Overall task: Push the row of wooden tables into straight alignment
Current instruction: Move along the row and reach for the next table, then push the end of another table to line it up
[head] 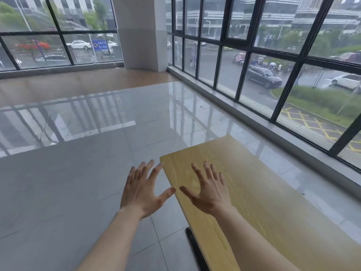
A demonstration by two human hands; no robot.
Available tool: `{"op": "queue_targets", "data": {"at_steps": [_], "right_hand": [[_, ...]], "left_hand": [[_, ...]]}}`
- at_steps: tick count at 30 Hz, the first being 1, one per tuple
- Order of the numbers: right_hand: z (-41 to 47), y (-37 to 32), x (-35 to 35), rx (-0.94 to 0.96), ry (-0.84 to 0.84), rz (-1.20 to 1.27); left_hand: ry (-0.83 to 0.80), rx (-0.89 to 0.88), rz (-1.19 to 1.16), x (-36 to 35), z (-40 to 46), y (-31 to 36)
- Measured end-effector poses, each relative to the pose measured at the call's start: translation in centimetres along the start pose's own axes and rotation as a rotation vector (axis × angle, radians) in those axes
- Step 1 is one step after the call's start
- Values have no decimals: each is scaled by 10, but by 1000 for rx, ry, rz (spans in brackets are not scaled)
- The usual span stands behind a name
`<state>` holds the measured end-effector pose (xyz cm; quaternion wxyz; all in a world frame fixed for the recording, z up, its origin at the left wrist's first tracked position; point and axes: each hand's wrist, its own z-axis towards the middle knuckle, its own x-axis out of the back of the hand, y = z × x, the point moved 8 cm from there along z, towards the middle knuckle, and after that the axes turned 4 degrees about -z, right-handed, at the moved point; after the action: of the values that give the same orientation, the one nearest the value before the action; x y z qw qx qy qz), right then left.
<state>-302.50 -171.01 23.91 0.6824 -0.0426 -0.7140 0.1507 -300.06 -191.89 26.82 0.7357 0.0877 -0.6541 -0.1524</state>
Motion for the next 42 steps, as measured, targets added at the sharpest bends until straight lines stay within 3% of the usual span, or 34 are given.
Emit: {"op": "queue_targets", "data": {"at_steps": [12, 19, 27, 29, 34, 42], "right_hand": [[298, -62, -41, -230, 12, -2], [423, -56, -36, -449, 31, 41], [521, 28, -47, -730, 121, 95], [535, 75, -51, -942, 179, 163], [521, 99, -48, -1039, 212, 164], [429, 134, -34, -1531, 375, 186]], "left_hand": [[-110, -167, -48, -29, 306, -167], [-197, -355, -49, -37, 477, -198], [-280, -668, -56, -102, 645, -133], [-391, -809, -2, -137, 700, -82], [-409, -931, -45, -156, 718, -45], [-576, -1405, -103, -212, 708, 107]]}}
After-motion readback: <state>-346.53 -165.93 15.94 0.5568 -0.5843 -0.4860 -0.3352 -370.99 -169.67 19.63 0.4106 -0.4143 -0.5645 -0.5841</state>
